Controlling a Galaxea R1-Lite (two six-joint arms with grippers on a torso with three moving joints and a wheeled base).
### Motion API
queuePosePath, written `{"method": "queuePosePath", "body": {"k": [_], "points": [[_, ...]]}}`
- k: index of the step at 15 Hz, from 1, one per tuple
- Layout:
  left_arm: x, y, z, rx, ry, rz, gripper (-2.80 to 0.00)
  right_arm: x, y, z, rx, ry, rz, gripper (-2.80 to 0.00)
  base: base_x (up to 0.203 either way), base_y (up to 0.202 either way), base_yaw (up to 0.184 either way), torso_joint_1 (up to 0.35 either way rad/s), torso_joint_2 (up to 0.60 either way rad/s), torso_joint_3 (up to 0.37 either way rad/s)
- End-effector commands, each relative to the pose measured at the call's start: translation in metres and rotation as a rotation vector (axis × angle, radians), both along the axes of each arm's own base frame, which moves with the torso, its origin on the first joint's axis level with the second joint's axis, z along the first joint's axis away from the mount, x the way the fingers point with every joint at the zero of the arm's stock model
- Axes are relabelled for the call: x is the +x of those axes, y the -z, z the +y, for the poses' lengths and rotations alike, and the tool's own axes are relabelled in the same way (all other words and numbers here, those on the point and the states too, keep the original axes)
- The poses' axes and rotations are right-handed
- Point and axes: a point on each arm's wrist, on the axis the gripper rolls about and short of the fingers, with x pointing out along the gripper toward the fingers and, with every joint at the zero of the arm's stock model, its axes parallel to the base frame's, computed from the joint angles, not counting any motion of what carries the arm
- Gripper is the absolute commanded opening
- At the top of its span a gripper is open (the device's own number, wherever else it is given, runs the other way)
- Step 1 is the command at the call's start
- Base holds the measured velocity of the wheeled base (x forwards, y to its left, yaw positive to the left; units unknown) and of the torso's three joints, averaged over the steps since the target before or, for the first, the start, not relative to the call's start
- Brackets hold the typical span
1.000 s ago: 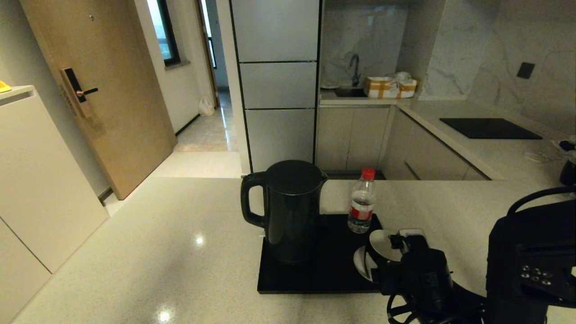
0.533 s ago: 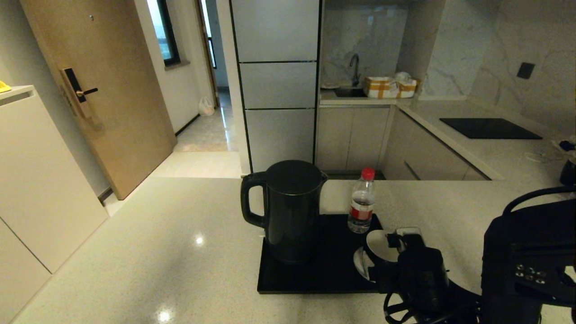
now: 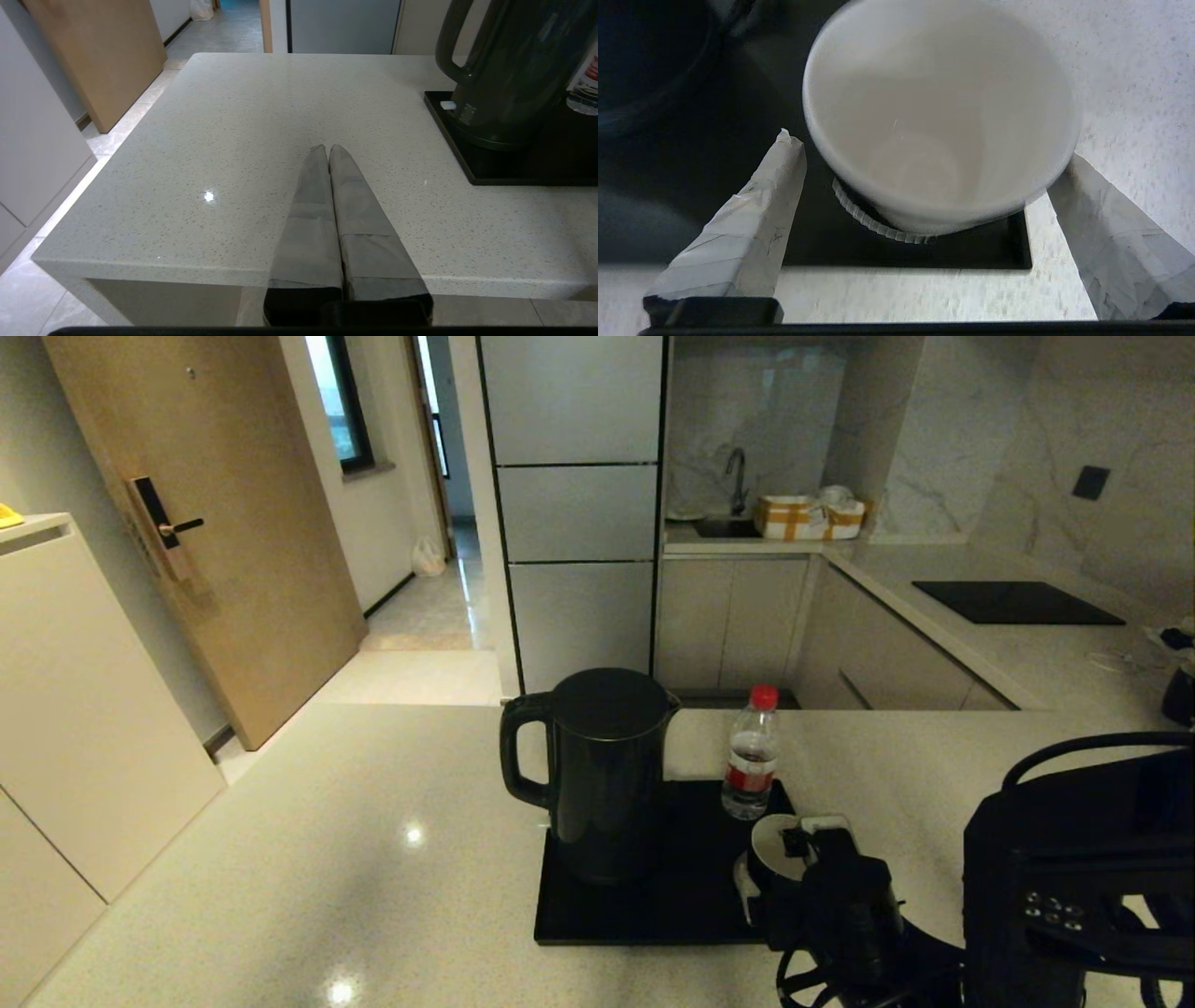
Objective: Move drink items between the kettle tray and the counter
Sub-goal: Return the tea cup to its original position
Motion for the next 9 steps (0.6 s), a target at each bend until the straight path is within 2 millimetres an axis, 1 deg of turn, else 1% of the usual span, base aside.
{"method": "queuePosePath", "body": {"k": [1,6,9], "points": [[0.000,0.000,0.000,0.001,0.000,0.000,-2.80,-0.005,-0.003,0.003,0.003,-0.016,-0.005,0.00,0.000,0.000,0.000,0.000,0.00,0.000],[0.000,0.000,0.000,0.000,0.000,0.000,-2.80,-0.010,-0.004,-0.001,-0.003,-0.015,0.005,0.00,0.000,0.000,0.000,0.000,0.00,0.000],[0.000,0.000,0.000,0.001,-0.001,0.000,-2.80,-0.020,-0.005,-0.010,-0.008,-0.007,0.029,0.00,0.000,0.000,0.000,0.000,0.00,0.000]]}}
